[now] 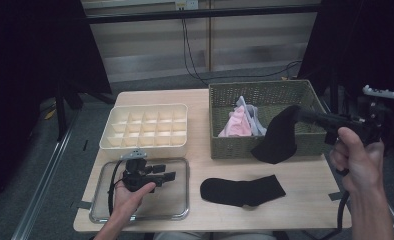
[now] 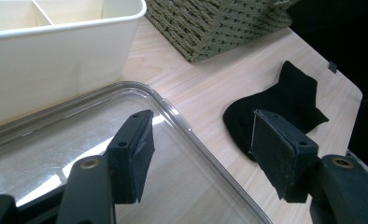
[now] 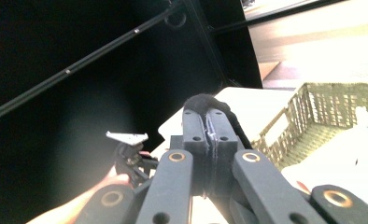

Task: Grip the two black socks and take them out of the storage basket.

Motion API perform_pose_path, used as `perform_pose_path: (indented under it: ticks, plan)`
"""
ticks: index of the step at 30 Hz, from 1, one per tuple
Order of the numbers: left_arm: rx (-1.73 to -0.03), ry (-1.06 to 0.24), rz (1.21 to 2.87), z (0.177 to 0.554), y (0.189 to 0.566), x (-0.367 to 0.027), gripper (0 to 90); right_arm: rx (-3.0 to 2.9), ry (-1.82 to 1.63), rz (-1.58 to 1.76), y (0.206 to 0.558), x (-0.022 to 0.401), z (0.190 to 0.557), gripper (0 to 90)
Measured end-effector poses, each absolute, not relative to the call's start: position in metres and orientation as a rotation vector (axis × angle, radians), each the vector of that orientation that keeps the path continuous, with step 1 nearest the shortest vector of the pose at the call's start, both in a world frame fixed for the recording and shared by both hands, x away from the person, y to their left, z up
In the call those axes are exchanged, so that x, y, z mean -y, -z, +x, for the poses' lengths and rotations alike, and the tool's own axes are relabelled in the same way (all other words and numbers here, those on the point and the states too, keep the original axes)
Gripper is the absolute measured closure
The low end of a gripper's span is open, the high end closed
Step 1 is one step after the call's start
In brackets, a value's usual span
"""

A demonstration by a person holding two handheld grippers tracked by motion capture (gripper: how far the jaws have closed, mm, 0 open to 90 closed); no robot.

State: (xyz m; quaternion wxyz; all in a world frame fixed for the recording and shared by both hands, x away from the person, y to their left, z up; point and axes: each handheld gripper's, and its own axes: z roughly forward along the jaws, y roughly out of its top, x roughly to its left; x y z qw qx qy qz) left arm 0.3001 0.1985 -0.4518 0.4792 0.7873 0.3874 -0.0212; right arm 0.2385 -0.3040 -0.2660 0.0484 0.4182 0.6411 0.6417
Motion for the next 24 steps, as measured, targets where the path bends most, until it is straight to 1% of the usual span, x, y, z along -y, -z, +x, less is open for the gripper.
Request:
perform_pose_path:
  ticks: [5, 9, 10, 11, 13, 15, 16, 17, 19, 21, 24]
  plan:
    - [-0.935, 0.095, 1.916, 0.298, 0.451, -0.195, 40.2, -1.967, -1.942, 1.330, 0.291, 0.300, 0.234, 88.0]
    - [-0.951, 0.083, 1.914, 0.297, 0.449, -0.192, 42.4, -1.983, -1.938, 1.372, 0.310, 0.295, 0.234, 88.0]
    - [-0.950, 0.080, 1.913, 0.296, 0.448, -0.191, 44.2, -1.995, -1.933, 1.380, 0.314, 0.291, 0.234, 88.0]
    - [-0.938, 0.085, 1.910, 0.296, 0.447, -0.190, 47.3, -2.015, -1.937, 1.379, 0.319, 0.286, 0.234, 88.0]
    - [-0.914, 0.093, 1.915, 0.293, 0.445, -0.188, 50.2, -2.065, -1.927, 1.390, 0.326, 0.272, 0.236, 88.0]
    - [-0.883, 0.098, 1.920, 0.290, 0.444, -0.185, 55.7, -2.137, -1.908, 1.385, 0.334, 0.254, 0.239, 88.0]
    - [-0.864, 0.102, 1.923, 0.288, 0.443, -0.183, 56.8, -2.157, -1.901, 1.380, 0.337, 0.248, 0.241, 88.0]
    - [-0.856, 0.103, 1.923, 0.287, 0.442, -0.183, 60.6, -2.192, -1.893, 1.375, 0.342, 0.238, 0.244, 88.0]
    - [-0.836, 0.117, 1.916, 0.285, 0.441, -0.182, 65.2, -2.233, -1.886, 1.374, 0.349, 0.225, 0.249, 88.0]
    - [-0.809, 0.106, 1.932, 0.283, 0.440, -0.182, 76.1, -2.288, -1.870, 1.372, 0.359, 0.209, 0.255, 88.0]
    - [-0.782, 0.121, 1.932, 0.281, 0.439, -0.181, 80.9, -2.330, -1.880, 1.370, 0.372, 0.193, 0.262, 88.0]
